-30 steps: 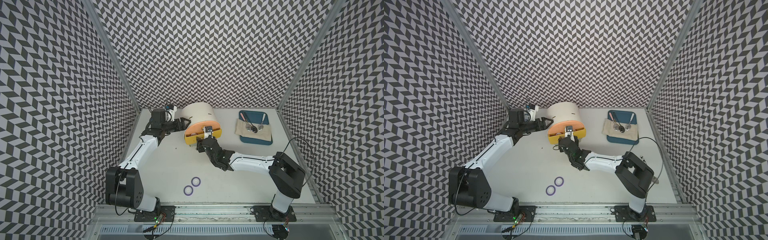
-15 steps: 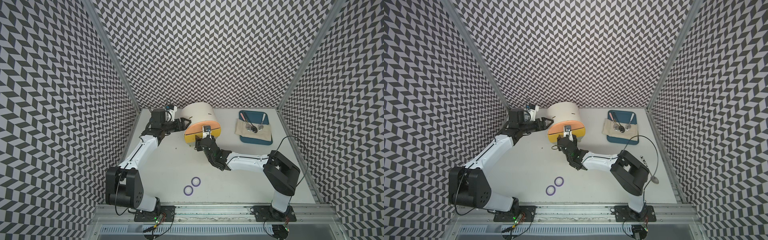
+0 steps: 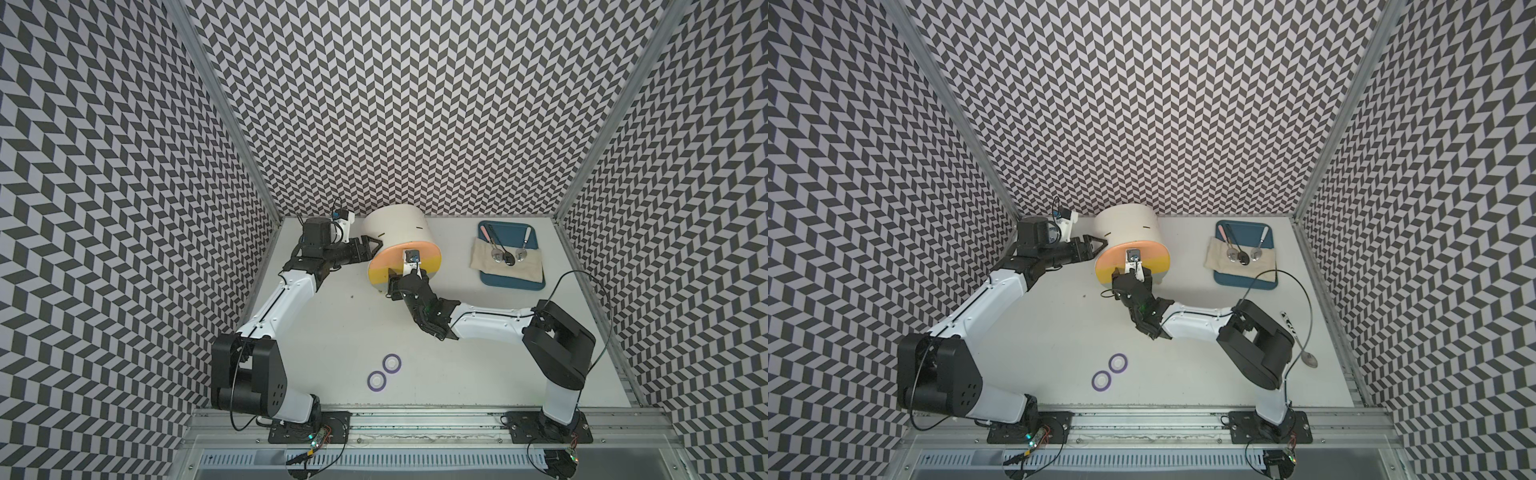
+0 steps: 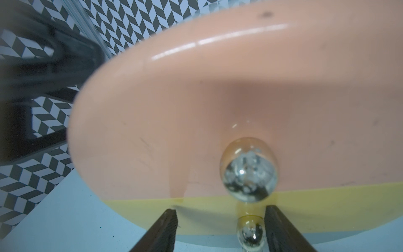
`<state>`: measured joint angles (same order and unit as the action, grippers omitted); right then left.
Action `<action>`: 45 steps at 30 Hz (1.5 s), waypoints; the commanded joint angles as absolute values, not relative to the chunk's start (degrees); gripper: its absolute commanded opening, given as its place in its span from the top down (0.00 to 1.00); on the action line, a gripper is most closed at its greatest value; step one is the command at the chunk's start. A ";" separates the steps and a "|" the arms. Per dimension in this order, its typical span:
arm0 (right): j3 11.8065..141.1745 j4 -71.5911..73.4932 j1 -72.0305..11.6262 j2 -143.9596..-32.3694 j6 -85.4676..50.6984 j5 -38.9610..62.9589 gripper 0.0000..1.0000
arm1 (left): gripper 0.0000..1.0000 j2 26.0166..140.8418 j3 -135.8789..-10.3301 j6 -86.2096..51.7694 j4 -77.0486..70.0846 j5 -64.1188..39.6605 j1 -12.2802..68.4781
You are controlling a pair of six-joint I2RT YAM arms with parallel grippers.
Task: Place the transparent tape into the drawer according to color
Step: Close the drawer in the storage box, then open the drawer in the storage box.
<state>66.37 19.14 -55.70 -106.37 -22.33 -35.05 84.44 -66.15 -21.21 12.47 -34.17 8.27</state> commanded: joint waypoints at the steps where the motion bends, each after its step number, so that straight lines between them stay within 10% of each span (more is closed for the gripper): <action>1: 64.72 17.78 -55.98 -101.75 -24.86 -33.13 0.31 | 0.20 84.37 -66.90 -20.21 11.59 -34.87 8.53; 18: 45.00 31.99 -52.85 -95.01 -43.32 -10.81 0.31 | 0.20 84.29 -66.36 -20.39 11.22 -34.94 8.23; 45: 52.35 37.75 -49.77 -110.42 -37.03 -17.57 0.49 | 0.20 84.29 -65.79 -20.39 10.55 -36.27 7.11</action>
